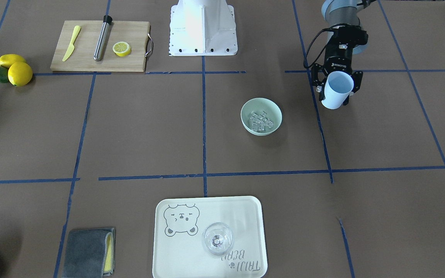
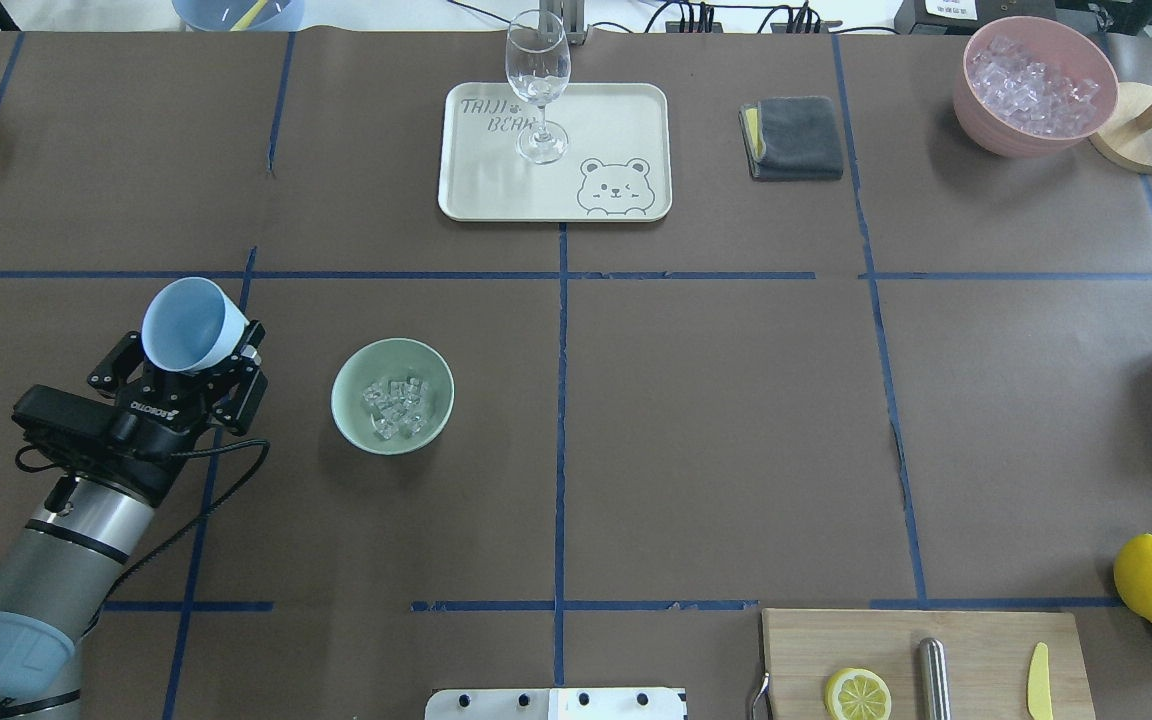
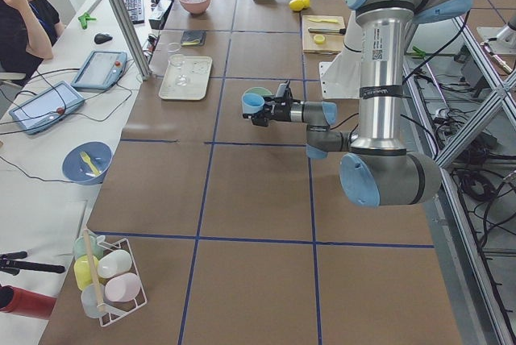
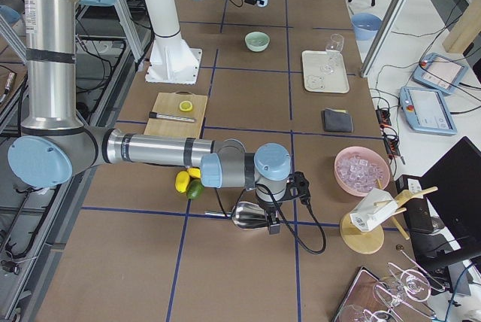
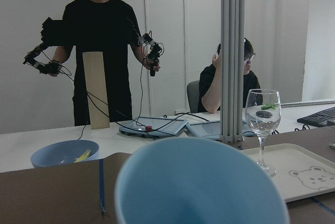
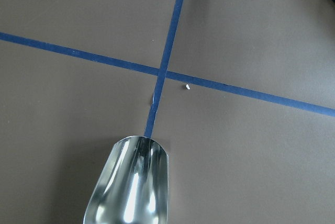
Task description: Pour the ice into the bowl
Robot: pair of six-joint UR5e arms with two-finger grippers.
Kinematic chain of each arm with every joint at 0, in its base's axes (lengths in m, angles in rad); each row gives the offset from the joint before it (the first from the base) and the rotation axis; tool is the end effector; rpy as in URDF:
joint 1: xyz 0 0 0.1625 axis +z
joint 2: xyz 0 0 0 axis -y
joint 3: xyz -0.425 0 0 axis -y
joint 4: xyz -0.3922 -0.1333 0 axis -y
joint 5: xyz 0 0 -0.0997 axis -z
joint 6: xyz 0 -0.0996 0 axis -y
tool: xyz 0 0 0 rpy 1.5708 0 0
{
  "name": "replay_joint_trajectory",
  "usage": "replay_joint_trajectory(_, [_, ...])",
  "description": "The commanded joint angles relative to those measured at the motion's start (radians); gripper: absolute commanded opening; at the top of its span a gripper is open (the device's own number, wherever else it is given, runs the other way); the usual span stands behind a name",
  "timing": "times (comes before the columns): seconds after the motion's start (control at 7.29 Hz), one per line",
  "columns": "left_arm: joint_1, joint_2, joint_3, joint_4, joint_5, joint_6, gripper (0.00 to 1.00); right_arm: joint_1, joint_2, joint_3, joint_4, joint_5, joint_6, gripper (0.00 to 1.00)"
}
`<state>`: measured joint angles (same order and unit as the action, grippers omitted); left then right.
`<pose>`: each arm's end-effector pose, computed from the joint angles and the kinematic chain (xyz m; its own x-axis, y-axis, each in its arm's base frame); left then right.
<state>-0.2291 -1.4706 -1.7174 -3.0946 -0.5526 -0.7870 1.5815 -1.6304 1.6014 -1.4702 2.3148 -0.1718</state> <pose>0.3416 -0.3036 0.4675 0.6698 0.2243 -0.7079 0.6711 0.2252 0.7063 0.0709 -0.4707 0.6641 0.7272 -0.2105 0.6533 0.1153 0.9758 0.1860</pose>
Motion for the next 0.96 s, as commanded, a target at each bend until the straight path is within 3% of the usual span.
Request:
replay_joint_trajectory(0.0, [-0.047, 0.138, 0.042, 0.001, -0.096, -0.242, 0.00, 0.000, 0.000, 0.002, 0.001, 0.000, 0.000, 1.00])
replay_joint_trajectory(0.27, [-0.087, 0.139, 0.209, -0.003, -0.093, -0.337, 0.00, 0.000, 0.001, 0.003, 0.001, 0.000, 0.000, 1.00])
replay_joint_trajectory(0.82, [-0.084, 0.115, 0.288, 0.008, -0.111, -0.350, 0.00, 0.000, 0.004, 0.003, -0.001, -0.002, 0.000, 1.00])
